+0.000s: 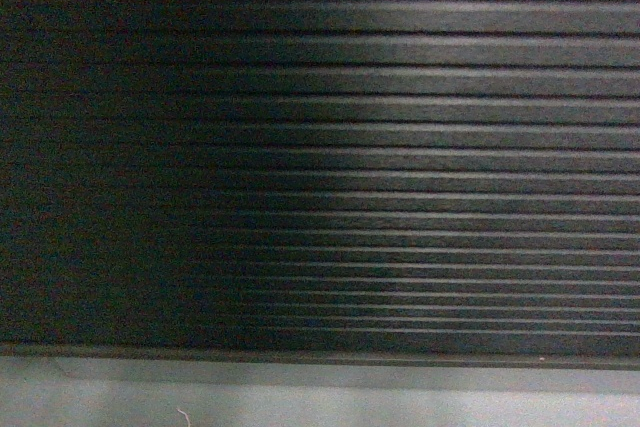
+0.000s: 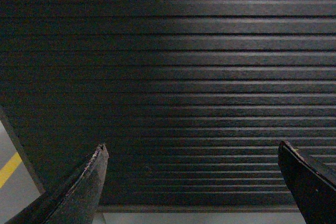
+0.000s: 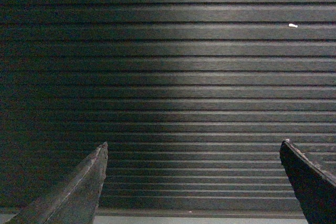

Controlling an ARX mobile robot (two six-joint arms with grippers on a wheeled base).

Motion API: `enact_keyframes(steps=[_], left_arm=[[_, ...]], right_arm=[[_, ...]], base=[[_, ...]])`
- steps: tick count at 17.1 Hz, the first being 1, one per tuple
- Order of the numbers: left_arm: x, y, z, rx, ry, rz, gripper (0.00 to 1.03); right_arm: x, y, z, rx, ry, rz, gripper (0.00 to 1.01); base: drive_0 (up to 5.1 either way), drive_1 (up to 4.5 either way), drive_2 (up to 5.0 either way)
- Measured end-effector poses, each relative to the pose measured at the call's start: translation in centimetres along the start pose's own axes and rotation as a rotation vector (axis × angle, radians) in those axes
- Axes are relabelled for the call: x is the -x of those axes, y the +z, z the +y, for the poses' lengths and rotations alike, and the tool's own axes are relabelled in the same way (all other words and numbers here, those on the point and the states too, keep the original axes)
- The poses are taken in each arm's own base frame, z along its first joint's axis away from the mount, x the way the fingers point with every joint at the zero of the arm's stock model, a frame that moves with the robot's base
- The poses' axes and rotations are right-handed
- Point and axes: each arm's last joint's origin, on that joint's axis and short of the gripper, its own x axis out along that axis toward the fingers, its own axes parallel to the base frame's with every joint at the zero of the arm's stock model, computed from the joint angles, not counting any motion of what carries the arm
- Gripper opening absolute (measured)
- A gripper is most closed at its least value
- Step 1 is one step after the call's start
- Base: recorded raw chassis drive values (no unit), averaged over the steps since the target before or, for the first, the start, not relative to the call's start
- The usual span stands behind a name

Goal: Place dark red mango on scale at checkout

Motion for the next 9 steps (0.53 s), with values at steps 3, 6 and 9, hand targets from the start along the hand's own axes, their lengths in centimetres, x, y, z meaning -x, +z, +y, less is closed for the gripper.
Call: enact_keyframes(steps=[3, 6, 9], left_arm=[[0.00, 0.04, 0.00, 0.000, 0.001, -0.005, 0.98], [0.00, 0.04, 0.00, 0.000, 0.001, -0.005, 0.98], [0.00, 0.05, 0.00, -0.002, 0.000, -0.005, 0.98]], right_arm=[[0.00, 0.03, 0.01, 0.000, 0.002, -0.003, 0.98], [0.00, 0.04, 0.01, 0.002, 0.002, -0.004, 0.98], [0.00, 0.03, 0.00, 0.000, 0.000, -0.003, 0.98]], base=[[0.0, 0.00, 0.0], [0.0, 0.00, 0.0], [0.0, 0.00, 0.0]])
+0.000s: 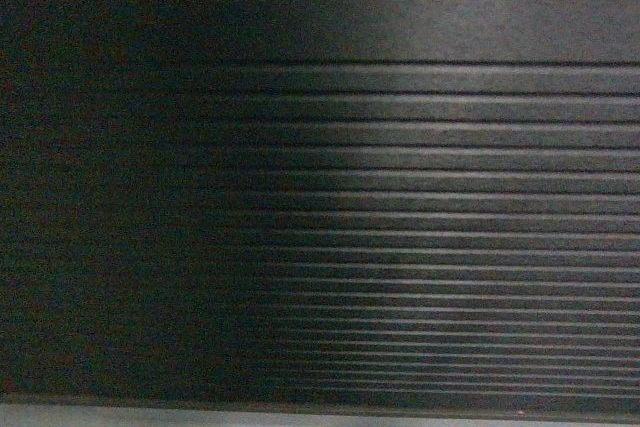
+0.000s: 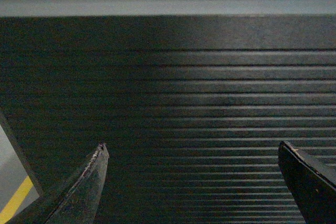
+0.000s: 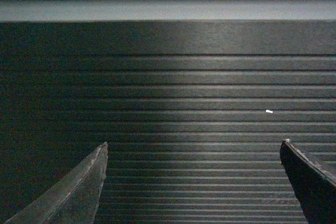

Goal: Place dark red mango on scale at checkout

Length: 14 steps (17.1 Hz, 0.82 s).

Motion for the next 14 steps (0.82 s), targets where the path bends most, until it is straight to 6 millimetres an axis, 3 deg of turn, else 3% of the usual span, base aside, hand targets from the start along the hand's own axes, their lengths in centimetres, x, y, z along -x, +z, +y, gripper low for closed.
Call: enact_keyframes(steps=[14], left_arm=[[0.00, 0.00, 0.00, -0.009, 0.000, 0.000, 0.98]], right_arm=[[0.00, 0.00, 0.00, 0.000, 0.000, 0.000, 0.98]], base=[[0.0, 0.00, 0.0]])
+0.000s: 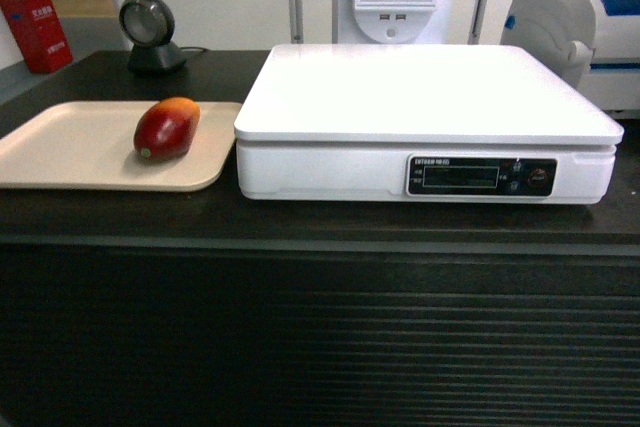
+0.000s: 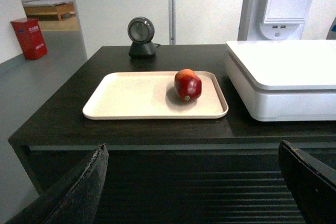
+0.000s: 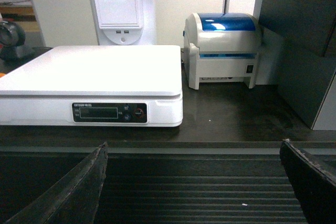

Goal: Place dark red mango on scale at checkout

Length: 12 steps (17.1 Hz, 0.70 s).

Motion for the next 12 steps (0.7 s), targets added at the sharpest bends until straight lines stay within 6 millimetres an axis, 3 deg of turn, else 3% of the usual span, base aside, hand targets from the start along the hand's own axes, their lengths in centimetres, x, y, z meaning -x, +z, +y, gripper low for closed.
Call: enact_keyframes(steps=[12], left_arm=[[0.00, 0.00, 0.00, 0.000, 0.000, 0.000, 0.98]], right_arm=[[0.00, 0.00, 0.00, 0.001, 0.000, 0.000, 0.98]], base=[[0.0, 0.00, 0.0]])
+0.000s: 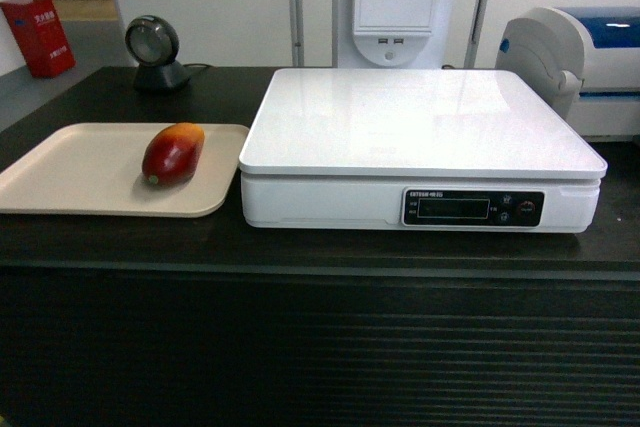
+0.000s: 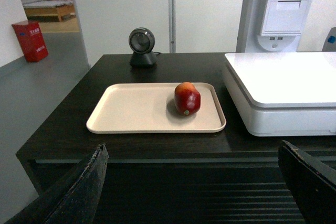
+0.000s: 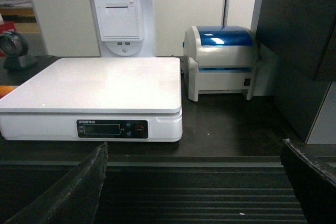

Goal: Place dark red mango on scale at checkout

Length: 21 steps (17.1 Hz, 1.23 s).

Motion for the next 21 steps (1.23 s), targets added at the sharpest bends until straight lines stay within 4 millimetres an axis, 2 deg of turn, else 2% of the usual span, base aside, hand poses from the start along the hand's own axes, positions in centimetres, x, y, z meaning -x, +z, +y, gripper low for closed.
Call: enact_keyframes(steps=[7, 9, 11, 21], left_arm=[[0.0, 0.0, 0.0, 0.000, 0.000, 0.000, 0.98], [-0.2, -0.1, -0.3, 0.052, 0.066, 0.154, 0.98], [-0.5, 0.5, -0.5, 0.068, 0.065, 0.172, 0.98], [-2.2, 4.8, -0.6, 0.088, 0.011, 0.029, 0.98]], right_arm=[[0.0, 0.0, 0.0, 0.000, 0.000, 0.000, 0.98], [0.0, 0.0, 0.0, 0.000, 0.000, 0.000, 0.98], [0.0, 0.0, 0.0, 0.000, 0.001, 0.000, 0.98], [0.0, 0.0, 0.0, 0.000, 0.000, 0.000, 0.98]], base=[[0.0, 0.00, 0.0], [0.0, 0.00, 0.0], [0.0, 0.00, 0.0], [0.0, 0.00, 0.0]])
